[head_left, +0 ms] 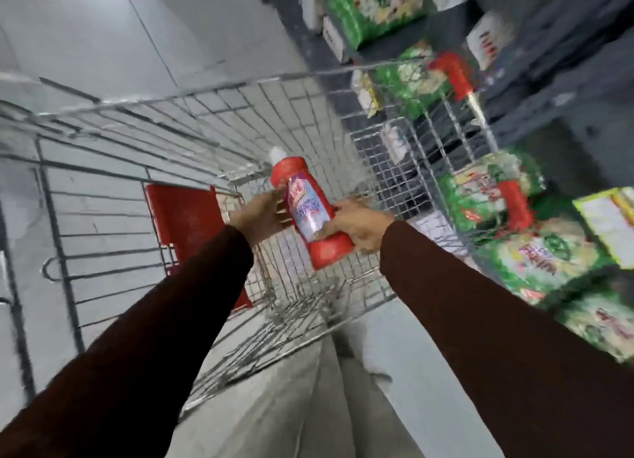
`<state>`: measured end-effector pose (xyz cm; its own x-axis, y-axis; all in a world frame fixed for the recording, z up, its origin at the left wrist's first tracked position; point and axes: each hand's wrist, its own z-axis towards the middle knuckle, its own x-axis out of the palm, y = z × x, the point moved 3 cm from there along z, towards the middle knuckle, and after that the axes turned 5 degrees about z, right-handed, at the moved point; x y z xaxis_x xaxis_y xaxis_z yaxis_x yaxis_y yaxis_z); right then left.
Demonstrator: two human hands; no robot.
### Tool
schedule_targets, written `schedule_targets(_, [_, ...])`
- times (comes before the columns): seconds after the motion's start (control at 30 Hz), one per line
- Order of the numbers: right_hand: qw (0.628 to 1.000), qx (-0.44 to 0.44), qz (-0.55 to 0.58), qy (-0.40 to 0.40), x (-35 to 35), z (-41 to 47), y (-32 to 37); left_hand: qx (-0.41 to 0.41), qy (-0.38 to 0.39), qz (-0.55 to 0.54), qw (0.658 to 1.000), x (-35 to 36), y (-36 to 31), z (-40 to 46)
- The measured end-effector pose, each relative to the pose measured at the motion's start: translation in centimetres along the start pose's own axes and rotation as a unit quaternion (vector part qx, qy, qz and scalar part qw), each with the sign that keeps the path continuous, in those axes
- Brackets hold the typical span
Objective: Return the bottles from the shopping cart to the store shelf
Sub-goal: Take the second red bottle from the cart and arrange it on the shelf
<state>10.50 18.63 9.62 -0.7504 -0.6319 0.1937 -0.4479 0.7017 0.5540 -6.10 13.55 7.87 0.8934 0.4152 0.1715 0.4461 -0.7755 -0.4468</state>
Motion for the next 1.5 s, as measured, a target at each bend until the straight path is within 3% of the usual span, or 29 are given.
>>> schedule_targets(0.13, [0.994, -0.088, 0.061, 0.018, -1.4, -9.4, 2.8, 0.134, 0.108, 0.012, 0.985, 5.6, -4.8, -9.2])
schedule_targets(0.27, [0.975, -0.180, 0.124, 0.022, -3.7, -19.0, 3.9, 0.240, 0.146, 0.062, 0.958, 10.9, -8.7, -17.2])
schedule_targets(0.4, [0.938, -0.312, 0.153, -0.007, -6.9, -33.0, 4.9, 0.353, 0.228, 0.114, 0.900, 21.6, -11.3, -27.6])
schedule_targets(0.63, [0.847, -0.497, 0.108, -0.153, -11.9, -52.9, 4.6, 0.480, 0.367, 0.198, 0.772, 37.8, -12.4, -43.6])
schedule_targets(0.83, [0.765, -0.591, 0.075, -0.244, -13.1, -66.6, 3.4, 0.543, 0.468, 0.226, 0.660, 47.4, -11.5, -55.7])
schedule_targets(1.07, [0.690, -0.657, 0.058, -0.299, -13.1, -77.1, 2.5, 0.573, 0.529, 0.257, 0.570, 54.2, -10.3, -65.7])
schedule_targets(1.27, [0.659, -0.664, 0.047, -0.349, -13.0, -82.0, 3.1, 0.587, 0.549, 0.259, 0.535, 57.2, -10.8, -69.4])
schedule_targets(1.5, [0.674, -0.641, 0.050, -0.364, -14.0, -80.0, 3.0, 0.582, 0.544, 0.256, 0.548, 57.1, -11.1, -66.9])
